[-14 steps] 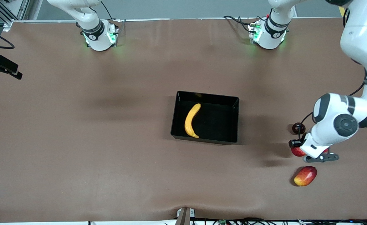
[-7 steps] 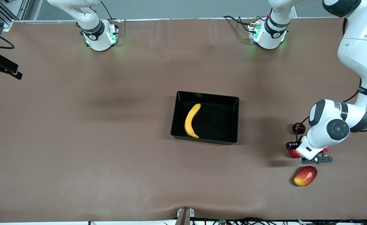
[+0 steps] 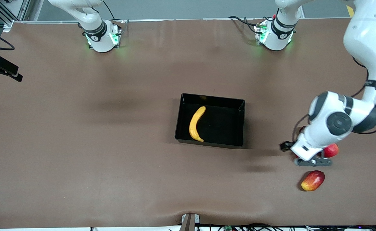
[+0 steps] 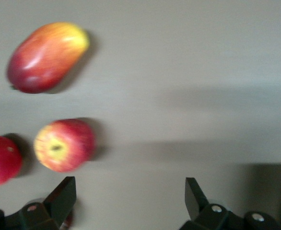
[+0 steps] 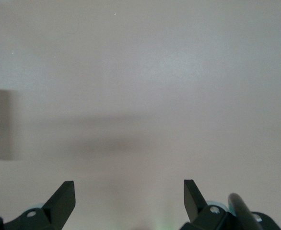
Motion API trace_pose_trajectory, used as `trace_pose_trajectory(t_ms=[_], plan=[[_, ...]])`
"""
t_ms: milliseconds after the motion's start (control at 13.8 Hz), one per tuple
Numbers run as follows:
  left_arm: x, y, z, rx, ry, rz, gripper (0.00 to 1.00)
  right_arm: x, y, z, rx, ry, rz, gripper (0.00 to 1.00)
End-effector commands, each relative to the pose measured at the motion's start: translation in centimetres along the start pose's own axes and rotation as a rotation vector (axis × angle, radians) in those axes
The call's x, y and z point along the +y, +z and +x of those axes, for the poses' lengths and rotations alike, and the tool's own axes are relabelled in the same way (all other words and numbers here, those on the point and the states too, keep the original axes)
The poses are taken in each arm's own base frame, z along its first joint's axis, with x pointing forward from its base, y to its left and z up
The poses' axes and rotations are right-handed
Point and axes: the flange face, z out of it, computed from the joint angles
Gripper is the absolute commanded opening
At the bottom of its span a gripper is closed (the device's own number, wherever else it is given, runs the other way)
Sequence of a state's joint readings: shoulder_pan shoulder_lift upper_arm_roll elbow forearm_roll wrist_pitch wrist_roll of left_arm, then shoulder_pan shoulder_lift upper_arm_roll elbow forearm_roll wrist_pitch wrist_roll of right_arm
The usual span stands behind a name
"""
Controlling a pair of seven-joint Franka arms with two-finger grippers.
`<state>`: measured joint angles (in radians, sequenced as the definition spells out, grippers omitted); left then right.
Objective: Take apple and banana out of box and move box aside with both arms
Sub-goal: 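Open the left gripper and move it back over the box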
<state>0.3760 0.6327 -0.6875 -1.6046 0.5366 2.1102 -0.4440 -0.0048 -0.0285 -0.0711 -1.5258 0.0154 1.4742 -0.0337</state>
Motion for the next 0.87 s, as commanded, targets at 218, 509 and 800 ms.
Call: trace_pose_trajectory(t_ms=[218, 509, 800], plan=[[15.2, -4.0, -5.4, -0.039, -0.02, -0.013, 1.0, 0.0, -0.2, 0.2, 0.003, -0.005, -0.001, 1.0], [26.7, -4.1, -8.6, -0.025, 0.018, -0.075, 1.0, 0.0, -0.2, 0.2, 0.005, -0.005, -0.001, 1.0], [33.6, -0.5, -11.1, 0.012, 0.053, -0.082, 1.0, -0.1, -0.1, 0.3, 0.003, -0.009, -0.001, 1.0]])
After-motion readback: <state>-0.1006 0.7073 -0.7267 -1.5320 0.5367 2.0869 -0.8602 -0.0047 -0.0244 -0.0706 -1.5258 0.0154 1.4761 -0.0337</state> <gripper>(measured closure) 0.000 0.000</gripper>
